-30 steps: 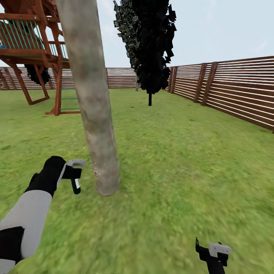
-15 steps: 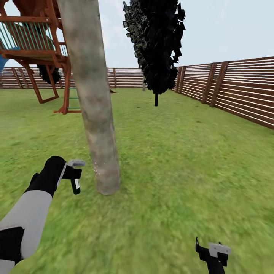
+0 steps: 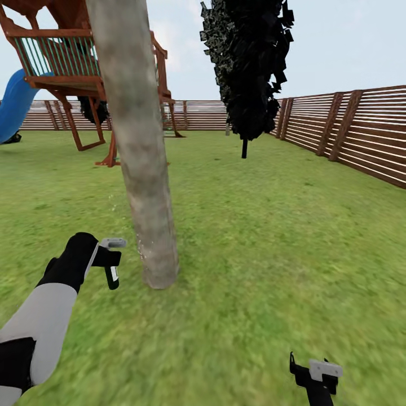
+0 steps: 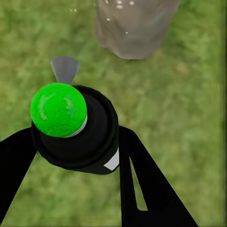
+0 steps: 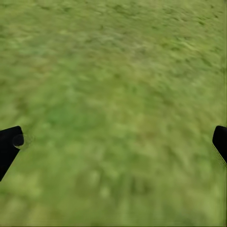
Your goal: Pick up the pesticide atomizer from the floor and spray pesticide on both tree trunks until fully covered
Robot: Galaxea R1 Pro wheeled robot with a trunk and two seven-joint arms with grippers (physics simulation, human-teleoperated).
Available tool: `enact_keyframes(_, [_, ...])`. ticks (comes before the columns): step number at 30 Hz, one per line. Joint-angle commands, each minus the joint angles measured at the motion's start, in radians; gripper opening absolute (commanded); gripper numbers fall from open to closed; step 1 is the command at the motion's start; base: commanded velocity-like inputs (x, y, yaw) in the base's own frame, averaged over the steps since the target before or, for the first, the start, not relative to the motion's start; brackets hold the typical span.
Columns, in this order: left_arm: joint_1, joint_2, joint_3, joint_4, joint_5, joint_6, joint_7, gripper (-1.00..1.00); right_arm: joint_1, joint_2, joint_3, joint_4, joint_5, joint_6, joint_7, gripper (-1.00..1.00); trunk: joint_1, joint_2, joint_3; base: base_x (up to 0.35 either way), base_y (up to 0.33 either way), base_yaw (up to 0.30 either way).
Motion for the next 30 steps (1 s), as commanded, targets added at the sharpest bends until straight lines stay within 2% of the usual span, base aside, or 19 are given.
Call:
enact_keyframes(1, [0.0, 0.0, 0.0, 0.0, 0.0, 0.0, -0.001, -1.0, 0.0, 0.0, 0.0, 0.0, 0.0, 0.0, 0.0, 1.0, 0.0, 0.0, 0.0, 0.178, -0.243, 0.0])
enact_keyframes(6, [0.0, 0.0, 0.001, 0.0, -0.001, 0.0, -0.001, -1.0, 0.0, 0.0, 0.0, 0.0, 0.0, 0.0, 0.0, 1.0, 0.0, 0.0, 0.0, 0.168, -0.243, 0.023])
enact_keyframes(16, [0.002, 0.0, 0.001, 0.0, -0.001, 0.0, -0.001, -1.0, 0.0, 0.0, 0.0, 0.0, 0.0, 0.0, 0.0, 1.0, 0.0, 0.0, 0.0, 0.022, -0.275, 0.26])
enact_keyframes(27, [0.003, 0.002, -0.002, 0.0, -0.005, -0.002, -0.001, -1.0, 0.0, 0.0, 0.001, 0.0, 0.0, 0.0, 0.0, 1.0, 0.0, 0.0, 0.0, 0.096, -0.247, 0.019])
enact_keyframes(28, [0.003, 0.006, -0.002, 0.0, -0.006, -0.002, -0.001, -1.0, 0.0, 0.0, 0.001, -0.001, 0.0, 0.0, 0.0, 1.0, 0.0, 0.0, 0.0, 0.002, -0.051, 0.0])
enact_keyframes(30, [0.003, 0.031, -0.002, 0.0, -0.005, -0.002, -0.001, -1.0, 0.0, 0.0, 0.001, 0.0, 0.0, 0.0, 0.0, 1.0, 0.0, 0.0, 0.0, 0.001, -0.02, 0.0])
